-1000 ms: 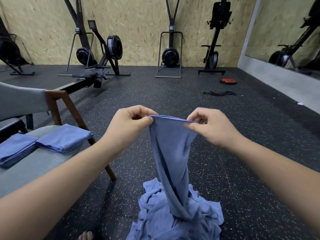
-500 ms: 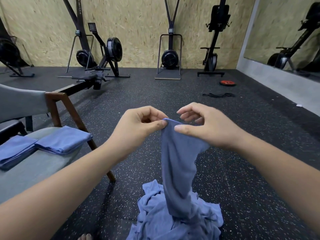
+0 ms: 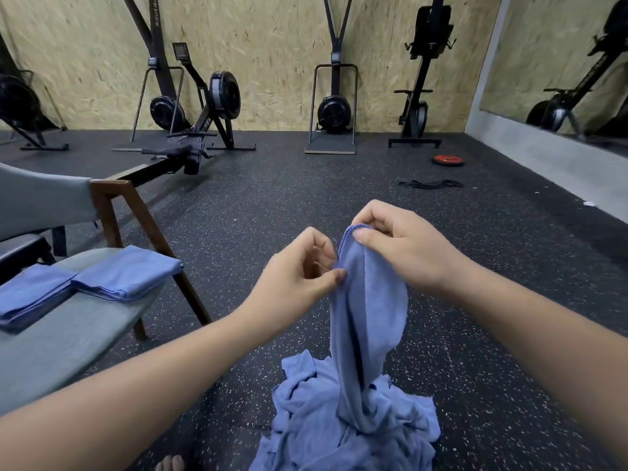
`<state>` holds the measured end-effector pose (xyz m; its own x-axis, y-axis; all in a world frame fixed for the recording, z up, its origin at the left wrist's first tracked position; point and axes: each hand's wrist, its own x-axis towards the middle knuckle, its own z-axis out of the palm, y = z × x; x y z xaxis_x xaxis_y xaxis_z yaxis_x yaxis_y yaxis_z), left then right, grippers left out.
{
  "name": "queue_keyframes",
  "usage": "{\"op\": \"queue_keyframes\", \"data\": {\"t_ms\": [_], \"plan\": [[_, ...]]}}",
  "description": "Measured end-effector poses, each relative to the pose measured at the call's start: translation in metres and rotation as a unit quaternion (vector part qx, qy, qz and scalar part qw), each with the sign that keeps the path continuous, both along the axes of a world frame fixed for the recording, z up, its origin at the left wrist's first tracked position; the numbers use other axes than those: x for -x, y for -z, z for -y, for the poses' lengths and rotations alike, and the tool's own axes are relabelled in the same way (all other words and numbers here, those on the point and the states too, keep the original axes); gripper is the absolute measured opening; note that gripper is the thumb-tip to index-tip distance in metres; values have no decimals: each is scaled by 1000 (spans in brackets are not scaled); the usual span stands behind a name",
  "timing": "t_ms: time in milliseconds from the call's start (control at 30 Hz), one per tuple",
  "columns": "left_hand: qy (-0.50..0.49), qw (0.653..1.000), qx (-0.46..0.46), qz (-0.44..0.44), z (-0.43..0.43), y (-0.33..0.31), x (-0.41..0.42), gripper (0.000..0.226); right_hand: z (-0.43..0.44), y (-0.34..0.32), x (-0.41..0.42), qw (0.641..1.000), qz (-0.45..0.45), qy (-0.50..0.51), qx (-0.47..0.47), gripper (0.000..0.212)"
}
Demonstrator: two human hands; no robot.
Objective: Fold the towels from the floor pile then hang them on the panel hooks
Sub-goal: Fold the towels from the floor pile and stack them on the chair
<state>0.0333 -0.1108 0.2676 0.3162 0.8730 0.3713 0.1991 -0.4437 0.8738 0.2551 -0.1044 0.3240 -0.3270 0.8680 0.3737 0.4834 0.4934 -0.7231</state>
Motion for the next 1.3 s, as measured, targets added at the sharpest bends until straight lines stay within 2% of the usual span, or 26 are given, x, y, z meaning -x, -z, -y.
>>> {"op": "queue_keyframes", "data": {"t_ms": [333,567,767,900,967,1067,1133,1200,1300], "plan": [[-12,1000,-7,15,3,11,-15,21,0,2,-7,998,52,11,-18,13],[8,1000,-13,-4,6,16,-23,16,2,0,-4,998,21,25,-55,14],[1,993,2,-122,0,32,-15,21,2,-10,-14,995,-31,42,-83,12],[-19,987,9,-160,-10,41,-3,19,0,-15,-24,991,-56,61,-106,12],[-36,986,-6,-161,-17,41,4,17,-3,-17,-30,989,-74,76,-107,13],[-58,989,-33,-134,-27,32,16,25,-9,-15,-38,977,-176,107,-62,15],[-65,989,-50,-125,-29,23,21,25,-14,-11,-42,967,-212,131,-46,14],[-62,989,-62,-117,-28,13,24,13,-17,-7,-44,969,-199,138,-46,13],[-56,988,-84,-118,-22,-2,24,5,-14,-4,-37,987,-107,115,-42,7]]}}
